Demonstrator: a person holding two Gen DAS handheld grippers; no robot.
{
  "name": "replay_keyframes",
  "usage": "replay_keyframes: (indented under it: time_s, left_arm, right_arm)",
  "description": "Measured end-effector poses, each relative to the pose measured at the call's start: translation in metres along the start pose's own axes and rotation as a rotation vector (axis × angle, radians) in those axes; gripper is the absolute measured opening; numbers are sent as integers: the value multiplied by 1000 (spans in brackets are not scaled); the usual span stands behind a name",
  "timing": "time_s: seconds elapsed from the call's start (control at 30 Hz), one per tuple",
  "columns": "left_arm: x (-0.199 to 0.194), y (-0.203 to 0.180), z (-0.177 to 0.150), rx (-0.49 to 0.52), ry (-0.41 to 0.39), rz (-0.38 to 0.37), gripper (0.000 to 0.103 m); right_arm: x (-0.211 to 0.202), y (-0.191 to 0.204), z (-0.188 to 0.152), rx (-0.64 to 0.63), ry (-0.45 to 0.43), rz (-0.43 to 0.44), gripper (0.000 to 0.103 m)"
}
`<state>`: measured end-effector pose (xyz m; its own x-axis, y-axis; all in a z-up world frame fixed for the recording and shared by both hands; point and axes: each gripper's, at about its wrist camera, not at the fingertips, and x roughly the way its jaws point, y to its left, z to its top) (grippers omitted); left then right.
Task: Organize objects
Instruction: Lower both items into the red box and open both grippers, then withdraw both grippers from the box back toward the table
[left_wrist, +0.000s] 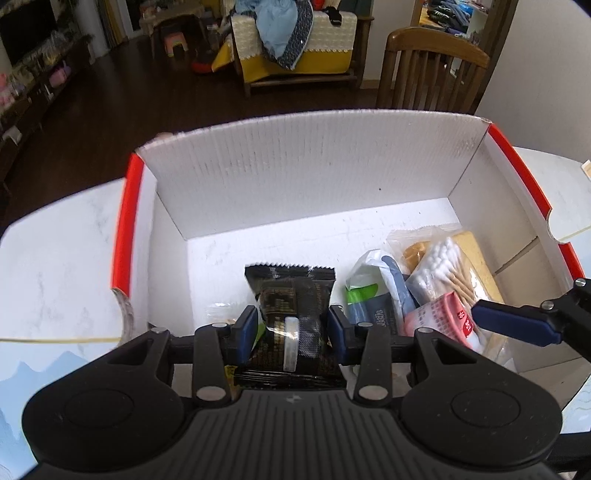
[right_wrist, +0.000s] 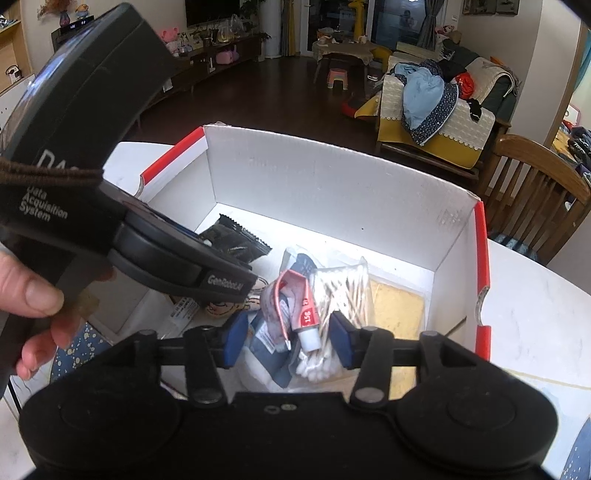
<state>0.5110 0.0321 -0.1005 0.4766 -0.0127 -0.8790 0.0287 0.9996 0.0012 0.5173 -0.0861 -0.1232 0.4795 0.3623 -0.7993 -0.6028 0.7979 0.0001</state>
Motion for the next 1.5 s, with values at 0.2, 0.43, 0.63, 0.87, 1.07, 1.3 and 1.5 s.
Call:
replay_keyframes:
  time_s: [0.2, 0.43, 0.63, 0.87, 1.07, 1.3, 1.5]
  left_arm:
    - [-14, 1, -2, -10, -48, -16, 63]
    - [-36, 4, -5, -22, -81, -16, 63]
    - [-60, 3, -9, -35, -117, -20, 63]
    - [-101, 2, -24, -32, -174, -54, 63]
    - [-133, 2, -43, -46, -218, -71, 63]
    - [-164, -1, -70, -60, -254, -86, 68]
    - [-185, -4, -92, -43, -284, -73, 73]
  right_arm:
    - [-9, 0, -2, 5, -10, 12, 53]
    - [-31, -3, -1, 14, -43, 16, 60]
    - [-54, -3, 1, 24, -76, 19, 62]
    - [-83, -2, -2, 32, -109, 15, 64]
    - [-108, -1, -10, 59, -138, 7, 70]
    - [-137, 6, -20, 60, -167, 8, 75]
    - [-157, 16, -34, 58, -180, 18, 81]
